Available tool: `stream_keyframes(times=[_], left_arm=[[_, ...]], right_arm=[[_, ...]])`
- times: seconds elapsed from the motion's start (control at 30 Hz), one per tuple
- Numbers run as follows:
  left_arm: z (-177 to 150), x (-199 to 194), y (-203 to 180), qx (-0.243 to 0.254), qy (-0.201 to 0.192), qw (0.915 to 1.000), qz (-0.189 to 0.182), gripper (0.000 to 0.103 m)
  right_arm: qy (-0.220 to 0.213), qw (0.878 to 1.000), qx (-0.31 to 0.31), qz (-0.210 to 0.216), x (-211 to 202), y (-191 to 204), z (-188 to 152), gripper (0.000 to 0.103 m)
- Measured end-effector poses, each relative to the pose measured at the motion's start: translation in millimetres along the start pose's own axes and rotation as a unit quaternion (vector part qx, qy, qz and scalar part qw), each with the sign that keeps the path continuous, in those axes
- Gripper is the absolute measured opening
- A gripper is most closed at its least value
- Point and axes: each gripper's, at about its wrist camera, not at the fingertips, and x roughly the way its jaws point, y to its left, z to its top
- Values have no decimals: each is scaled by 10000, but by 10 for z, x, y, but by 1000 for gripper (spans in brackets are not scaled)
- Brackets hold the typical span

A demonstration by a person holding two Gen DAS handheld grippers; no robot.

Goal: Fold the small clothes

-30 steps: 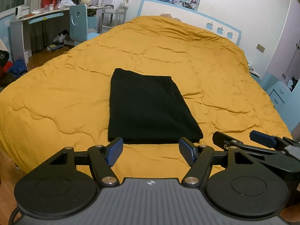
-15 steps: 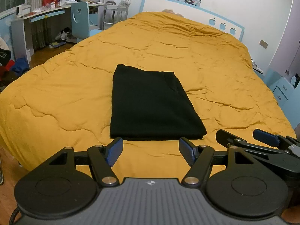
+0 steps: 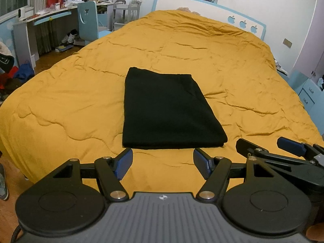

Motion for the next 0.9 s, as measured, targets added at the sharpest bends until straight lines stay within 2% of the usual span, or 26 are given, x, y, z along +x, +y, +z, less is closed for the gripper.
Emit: stream_keyframes(times=[0.9], left_arm=[[31,83,32,73,51,9999,72,80]], right_arm=[[96,9998,-72,-145,94,148,3,82]])
